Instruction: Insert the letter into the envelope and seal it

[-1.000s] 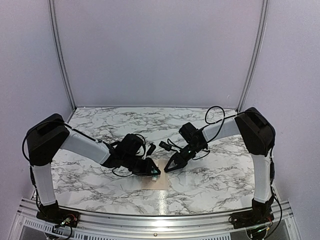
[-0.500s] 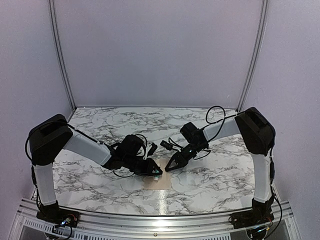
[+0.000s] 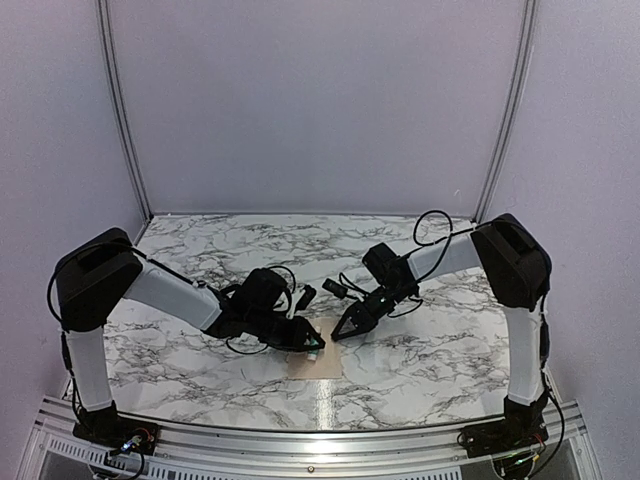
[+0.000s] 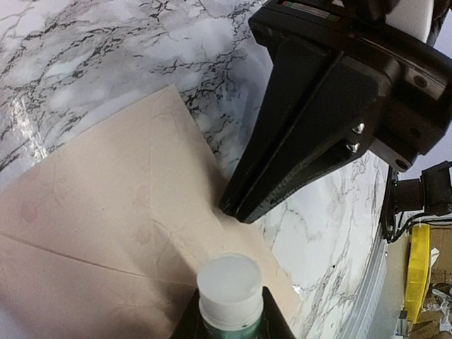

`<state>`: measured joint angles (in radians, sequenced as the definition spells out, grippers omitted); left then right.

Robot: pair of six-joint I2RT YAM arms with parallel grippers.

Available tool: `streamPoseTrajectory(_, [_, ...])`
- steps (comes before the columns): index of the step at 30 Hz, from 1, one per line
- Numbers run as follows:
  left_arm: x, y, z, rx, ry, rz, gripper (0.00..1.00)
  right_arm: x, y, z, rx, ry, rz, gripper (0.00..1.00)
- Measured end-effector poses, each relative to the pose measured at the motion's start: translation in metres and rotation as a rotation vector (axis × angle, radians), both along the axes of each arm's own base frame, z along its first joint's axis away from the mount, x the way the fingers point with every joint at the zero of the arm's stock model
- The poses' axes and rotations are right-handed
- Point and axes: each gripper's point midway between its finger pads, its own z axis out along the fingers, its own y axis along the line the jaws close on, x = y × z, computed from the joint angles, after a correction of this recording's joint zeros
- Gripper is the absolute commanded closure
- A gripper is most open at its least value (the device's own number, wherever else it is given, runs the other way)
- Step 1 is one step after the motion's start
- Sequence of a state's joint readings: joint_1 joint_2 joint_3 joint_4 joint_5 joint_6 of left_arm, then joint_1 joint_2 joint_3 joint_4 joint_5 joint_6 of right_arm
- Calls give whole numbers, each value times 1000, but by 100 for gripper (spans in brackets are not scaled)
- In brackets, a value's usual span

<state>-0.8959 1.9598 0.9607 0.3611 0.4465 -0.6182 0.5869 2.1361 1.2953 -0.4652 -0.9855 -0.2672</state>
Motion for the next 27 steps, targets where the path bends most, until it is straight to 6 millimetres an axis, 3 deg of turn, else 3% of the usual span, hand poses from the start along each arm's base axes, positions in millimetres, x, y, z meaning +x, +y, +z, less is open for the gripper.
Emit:
streamPoseTrajectory(4, [1, 0, 20, -23, -40, -18, 100, 7, -3, 10, 13, -18, -6, 97])
streamPoseTrajectory(10, [8, -4, 95, -151, -173, -40, 100, 27, -16, 56, 68, -135, -39, 94])
streamPoseTrajectory(14, [9, -1, 121, -192, -228, -44, 100, 36, -24, 82, 90, -232, -52, 92])
streamPoseTrajectory(18, [6, 5, 117, -185, -223, -46, 100, 39, -30, 89, 79, -279, -53, 91])
streamPoseTrajectory(23, [-6, 15, 87, -133, -159, -53, 100, 41, -32, 97, 80, -322, -50, 90])
streamPoseTrajectory(27, [-14, 13, 63, -93, -119, -69, 100, 40, -32, 97, 78, -326, -48, 90])
